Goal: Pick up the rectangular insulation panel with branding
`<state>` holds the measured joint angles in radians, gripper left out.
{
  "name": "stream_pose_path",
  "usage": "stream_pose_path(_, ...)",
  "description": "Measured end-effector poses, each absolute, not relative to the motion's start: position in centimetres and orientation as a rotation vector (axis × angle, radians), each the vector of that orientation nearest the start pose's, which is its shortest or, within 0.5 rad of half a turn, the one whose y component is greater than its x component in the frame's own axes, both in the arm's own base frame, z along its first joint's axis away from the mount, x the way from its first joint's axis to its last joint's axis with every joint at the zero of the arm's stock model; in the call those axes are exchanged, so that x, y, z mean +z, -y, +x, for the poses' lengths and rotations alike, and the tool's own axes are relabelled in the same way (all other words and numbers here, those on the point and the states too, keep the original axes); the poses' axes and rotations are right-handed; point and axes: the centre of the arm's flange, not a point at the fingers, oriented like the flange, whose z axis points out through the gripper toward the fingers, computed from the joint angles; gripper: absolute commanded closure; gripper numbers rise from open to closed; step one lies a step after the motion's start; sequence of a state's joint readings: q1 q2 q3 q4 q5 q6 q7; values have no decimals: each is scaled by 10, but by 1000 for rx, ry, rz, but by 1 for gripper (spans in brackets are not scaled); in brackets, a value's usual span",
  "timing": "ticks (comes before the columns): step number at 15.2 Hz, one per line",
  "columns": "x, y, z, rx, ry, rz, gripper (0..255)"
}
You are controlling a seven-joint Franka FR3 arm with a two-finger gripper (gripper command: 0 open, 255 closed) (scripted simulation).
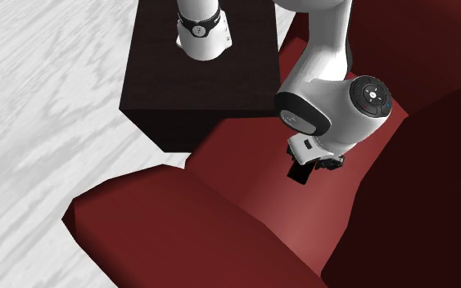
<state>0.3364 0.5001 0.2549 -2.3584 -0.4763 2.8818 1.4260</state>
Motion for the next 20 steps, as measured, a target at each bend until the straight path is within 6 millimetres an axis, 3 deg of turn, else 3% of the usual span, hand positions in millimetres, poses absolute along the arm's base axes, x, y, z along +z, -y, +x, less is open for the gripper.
stream_pose_path(10,131,-309,394,-69,-630,-3029,255)
stream_pose_path(20,181,-309,395,-70,-629,-3029,255)
